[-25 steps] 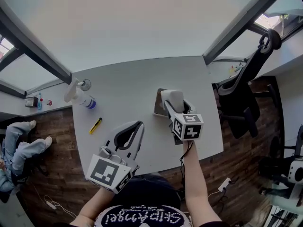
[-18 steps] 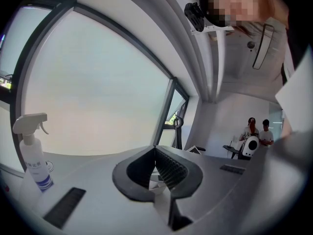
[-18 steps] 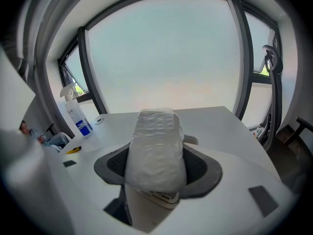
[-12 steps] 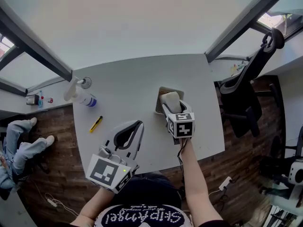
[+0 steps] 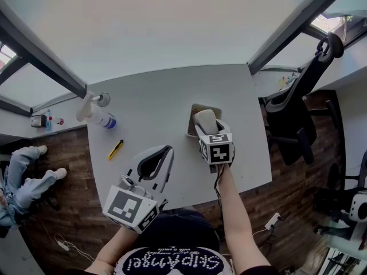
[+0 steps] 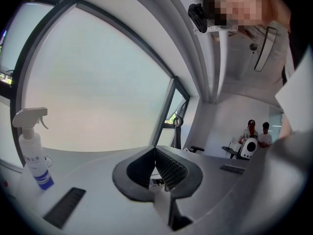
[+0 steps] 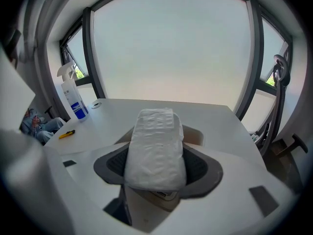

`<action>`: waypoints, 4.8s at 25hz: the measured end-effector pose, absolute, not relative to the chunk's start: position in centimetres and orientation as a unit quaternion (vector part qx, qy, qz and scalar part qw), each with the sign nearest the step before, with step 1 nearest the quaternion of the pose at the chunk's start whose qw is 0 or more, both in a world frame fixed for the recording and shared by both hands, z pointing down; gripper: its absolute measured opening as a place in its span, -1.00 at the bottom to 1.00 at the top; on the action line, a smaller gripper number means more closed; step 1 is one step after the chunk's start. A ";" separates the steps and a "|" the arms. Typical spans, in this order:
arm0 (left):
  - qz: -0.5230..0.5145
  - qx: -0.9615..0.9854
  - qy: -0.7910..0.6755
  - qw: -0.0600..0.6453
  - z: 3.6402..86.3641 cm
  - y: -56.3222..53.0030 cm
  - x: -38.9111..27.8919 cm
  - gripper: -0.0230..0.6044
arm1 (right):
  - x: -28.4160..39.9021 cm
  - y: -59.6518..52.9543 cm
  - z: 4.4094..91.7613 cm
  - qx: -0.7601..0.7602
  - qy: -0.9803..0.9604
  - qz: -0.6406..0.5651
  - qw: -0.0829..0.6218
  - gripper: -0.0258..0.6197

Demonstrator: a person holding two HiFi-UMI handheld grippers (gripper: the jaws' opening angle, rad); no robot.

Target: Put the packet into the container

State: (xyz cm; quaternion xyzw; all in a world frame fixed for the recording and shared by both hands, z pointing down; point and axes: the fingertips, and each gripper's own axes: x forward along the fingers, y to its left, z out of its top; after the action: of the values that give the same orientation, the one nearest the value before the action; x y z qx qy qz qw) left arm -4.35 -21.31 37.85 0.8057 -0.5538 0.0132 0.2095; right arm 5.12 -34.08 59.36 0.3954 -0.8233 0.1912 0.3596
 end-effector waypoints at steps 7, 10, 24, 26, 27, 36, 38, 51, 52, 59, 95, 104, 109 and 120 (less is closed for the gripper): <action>0.016 0.805 -0.556 0.209 37.9 -21.1 -4.7 -0.90 | 4.9 -33.9 58.4 0.393 -0.832 0.204 0.335 -0.06; 0.016 0.803 -0.558 0.208 37.9 -21.2 -4.9 -0.90 | 4.9 -34.2 57.3 0.396 -0.837 0.205 0.317 -0.06; 0.006 0.808 -0.557 0.194 36.6 -20.5 -4.3 -0.90 | 5.6 -33.9 47.8 0.416 -0.869 0.170 0.206 -0.06; 0.003 0.810 -0.556 0.189 36.1 -20.4 -4.1 -0.90 | 5.6 -33.3 45.4 0.412 -0.878 0.164 0.181 -0.10; 0.003 0.811 -0.555 0.187 35.9 -20.2 -4.0 -0.90 | 5.7 -32.8 44.3 0.412 -0.881 0.157 0.173 -0.15; -0.003 0.825 -0.539 0.171 34.6 -19.4 -2.1 -0.90 | 6.7 -27.5 36.3 0.382 -0.906 0.141 0.114 -0.47; 0.000 0.826 -0.536 0.175 34.7 -19.0 -1.7 -0.90 | 7.2 -26.3 34.8 0.374 -0.912 0.136 0.100 -0.47; -0.001 0.831 -0.531 0.166 34.0 -18.4 -0.9 -0.90 | 9.6 -20.3 32.6 0.379 -0.913 0.134 0.067 -0.58; 0.002 0.832 -0.530 0.164 34.0 -18.2 -0.9 -0.90 | 9.7 -19.9 33.0 0.379 -0.913 0.134 0.071 -0.61; 0.023 0.836 -0.520 0.175 35.5 -16.8 -0.6 -0.90 | 8.6 -17.0 35.5 0.357 -0.918 0.157 0.073 -0.70; 0.031 0.847 -0.492 0.201 37.1 -14.2 0.6 -0.90 | 8.7 -14.4 38.0 0.374 -0.899 0.218 0.072 -0.88; 0.030 0.850 -0.487 0.198 36.9 -14.0 0.9 -0.90 | 8.9 -14.2 38.2 0.378 -0.898 0.211 0.081 -0.88; 0.028 0.849 -0.490 0.196 36.8 -14.0 0.8 -0.90 | 8.9 -14.0 38.1 0.378 -0.898 0.207 0.085 -0.88; 0.025 0.849 -0.492 0.194 36.7 -13.9 0.7 -0.90 | 9.2 -13.8 38.5 0.383 -0.895 0.208 0.095 -0.88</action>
State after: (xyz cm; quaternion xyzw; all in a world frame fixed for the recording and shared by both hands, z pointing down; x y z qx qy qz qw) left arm 0.68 -13.91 36.72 0.8485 -0.4917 0.0252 0.1938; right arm 9.16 -13.82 38.46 0.3826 -0.8952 0.2078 0.0947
